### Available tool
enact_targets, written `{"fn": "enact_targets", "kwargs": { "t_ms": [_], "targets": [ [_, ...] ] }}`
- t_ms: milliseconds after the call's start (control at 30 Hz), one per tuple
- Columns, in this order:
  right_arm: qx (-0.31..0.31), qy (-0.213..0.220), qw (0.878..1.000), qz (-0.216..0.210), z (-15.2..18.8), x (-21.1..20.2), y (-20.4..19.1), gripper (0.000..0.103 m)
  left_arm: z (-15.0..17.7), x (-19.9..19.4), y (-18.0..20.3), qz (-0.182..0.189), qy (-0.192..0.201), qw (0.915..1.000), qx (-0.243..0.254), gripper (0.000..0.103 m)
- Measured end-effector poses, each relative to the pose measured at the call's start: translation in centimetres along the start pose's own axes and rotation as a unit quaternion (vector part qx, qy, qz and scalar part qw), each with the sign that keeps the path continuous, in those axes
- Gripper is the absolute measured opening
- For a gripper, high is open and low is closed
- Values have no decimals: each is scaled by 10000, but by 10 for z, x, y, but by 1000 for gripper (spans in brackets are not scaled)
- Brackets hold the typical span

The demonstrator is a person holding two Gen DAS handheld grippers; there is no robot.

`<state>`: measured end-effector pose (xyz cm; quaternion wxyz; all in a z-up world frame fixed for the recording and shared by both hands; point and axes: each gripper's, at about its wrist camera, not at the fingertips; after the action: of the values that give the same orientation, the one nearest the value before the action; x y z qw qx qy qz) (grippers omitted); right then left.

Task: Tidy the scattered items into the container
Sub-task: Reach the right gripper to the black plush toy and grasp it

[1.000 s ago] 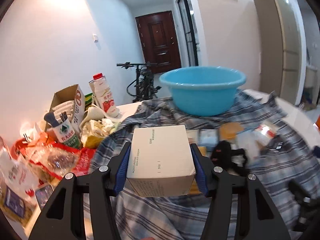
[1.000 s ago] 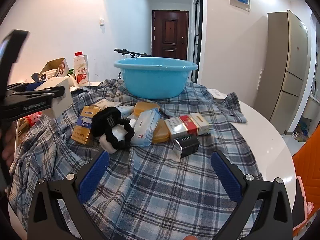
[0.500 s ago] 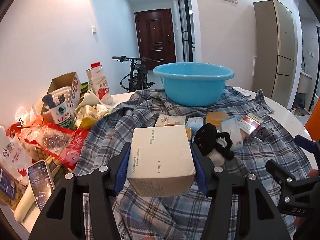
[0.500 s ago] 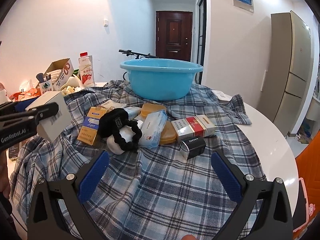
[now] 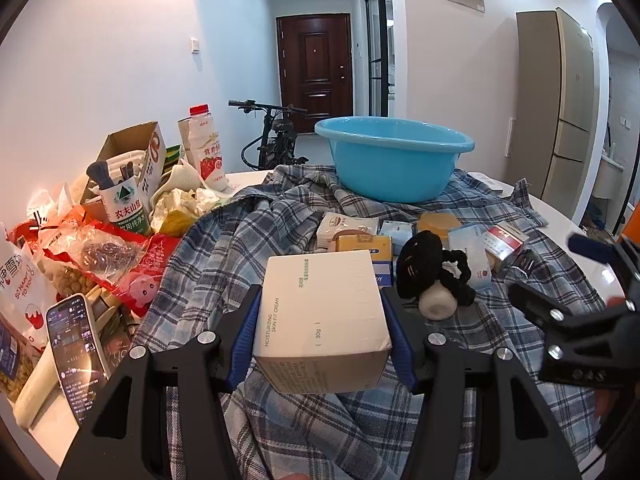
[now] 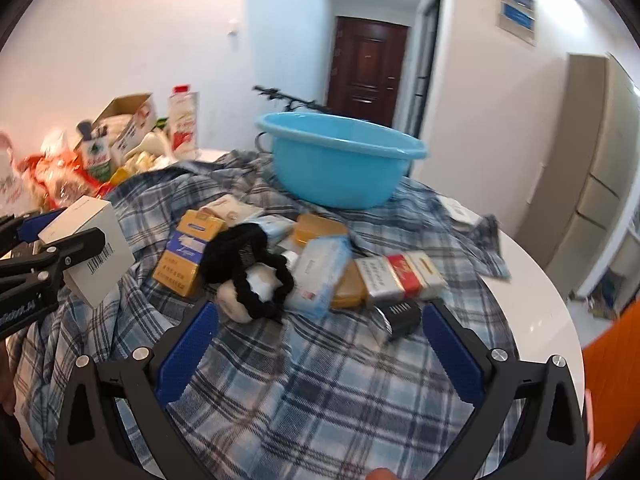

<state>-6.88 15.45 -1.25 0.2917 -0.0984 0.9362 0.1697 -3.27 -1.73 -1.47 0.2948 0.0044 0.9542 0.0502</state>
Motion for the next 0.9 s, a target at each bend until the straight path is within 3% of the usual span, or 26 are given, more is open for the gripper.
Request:
{"fn": "enact_targets", "kwargs": {
  "t_ms": [233, 333, 400, 467, 533, 767, 833, 900],
  "targets": [
    [-220, -348, 9944, -977, -34, 53, -6, 103, 1, 7, -9, 96, -79, 9999, -91, 56],
    [-399, -597, 9907, -1159, -41, 83, -16, 103, 0, 8, -12, 150, -69, 9998, -140, 56],
    [-456, -736, 9892, -1182, -41, 95, -19, 97, -1, 9, -15, 146, -68, 9997, -160, 56],
    [-360, -826, 9846, -1495, -42, 106, -18, 91, -2, 10, -18, 162, -76, 9997, -176, 56],
    [-192, -842, 9815, -1710, -43, 113, -14, 91, -2, 11, -20, 175, -86, 9996, -207, 56],
    [-442, -1020, 9777, -1783, -50, 127, -26, 91, -4, 17, -23, 290, -136, 9991, -277, 56],
    [-516, -1051, 9770, -1780, -50, 129, -28, 82, -4, 16, -22, 316, -130, 9990, -278, 56],
    [-459, -1080, 9736, -1957, -50, 131, -26, 65, -4, 16, -22, 329, -133, 9990, -284, 56]
  ]
}}
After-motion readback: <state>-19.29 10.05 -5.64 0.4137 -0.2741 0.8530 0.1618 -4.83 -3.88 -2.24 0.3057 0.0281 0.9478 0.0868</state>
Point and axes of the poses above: each gripper's, at about its wrist camera, not at the fingertips, and x roughly the way its jaws point, y to its right, z to its underside, and after that the axes turned 9 degrees about -x, right-handed
